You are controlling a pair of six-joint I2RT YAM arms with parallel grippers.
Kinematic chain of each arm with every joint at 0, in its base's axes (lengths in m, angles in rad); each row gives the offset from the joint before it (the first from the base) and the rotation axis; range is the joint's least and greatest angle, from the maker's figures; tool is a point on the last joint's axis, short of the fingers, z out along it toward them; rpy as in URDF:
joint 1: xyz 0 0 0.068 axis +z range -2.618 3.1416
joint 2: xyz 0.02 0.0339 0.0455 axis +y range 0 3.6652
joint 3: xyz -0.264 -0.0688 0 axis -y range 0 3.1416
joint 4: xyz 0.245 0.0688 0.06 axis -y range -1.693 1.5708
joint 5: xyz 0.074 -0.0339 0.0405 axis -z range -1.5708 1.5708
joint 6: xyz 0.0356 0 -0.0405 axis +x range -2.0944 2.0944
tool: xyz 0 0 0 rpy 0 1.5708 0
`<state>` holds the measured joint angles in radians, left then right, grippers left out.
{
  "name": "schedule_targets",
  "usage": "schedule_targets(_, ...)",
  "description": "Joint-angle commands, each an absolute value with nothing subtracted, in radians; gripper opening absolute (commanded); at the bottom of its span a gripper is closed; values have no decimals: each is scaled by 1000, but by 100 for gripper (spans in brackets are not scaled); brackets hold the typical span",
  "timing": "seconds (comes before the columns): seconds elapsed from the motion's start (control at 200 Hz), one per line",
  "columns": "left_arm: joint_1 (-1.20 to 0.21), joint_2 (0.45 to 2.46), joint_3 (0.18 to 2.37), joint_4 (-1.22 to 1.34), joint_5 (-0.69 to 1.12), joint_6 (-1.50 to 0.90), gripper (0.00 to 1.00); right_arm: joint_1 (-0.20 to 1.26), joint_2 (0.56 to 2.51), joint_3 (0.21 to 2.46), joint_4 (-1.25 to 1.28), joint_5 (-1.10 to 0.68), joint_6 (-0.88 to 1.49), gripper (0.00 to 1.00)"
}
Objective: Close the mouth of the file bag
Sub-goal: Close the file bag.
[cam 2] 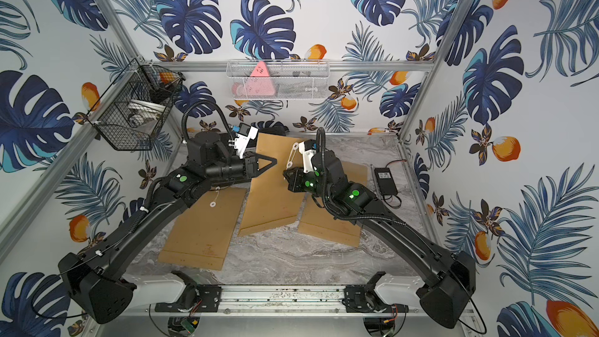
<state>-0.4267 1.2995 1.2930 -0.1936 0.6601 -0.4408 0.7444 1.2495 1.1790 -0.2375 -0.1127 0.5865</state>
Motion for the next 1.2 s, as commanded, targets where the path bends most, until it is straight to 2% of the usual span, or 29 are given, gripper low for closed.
schedule_targets(0.0, -425, 1299, 1311, -165, 670, -416, 0, 745, 1242, 1176, -189, -94, 597, 6)
schedule_targets(0.095, -423, 1304, 1320, -178, 669, -405, 0, 746, 1237, 1175, -190, -99, 596, 0)
schedule_targets(0.53, -382, 1304, 1315, -178, 697, -397, 0, 738, 1182, 1195, -315, -132, 548, 0)
schedule_targets(0.891, -382, 1278, 1312, -159, 786, -425, 0, 586, 1226, 1215, -351, -236, 554, 0)
schedule_targets(1.191, -382, 1262, 1307, -204, 832, -392, 0, 536, 1256, 1263, -390, -259, 557, 0)
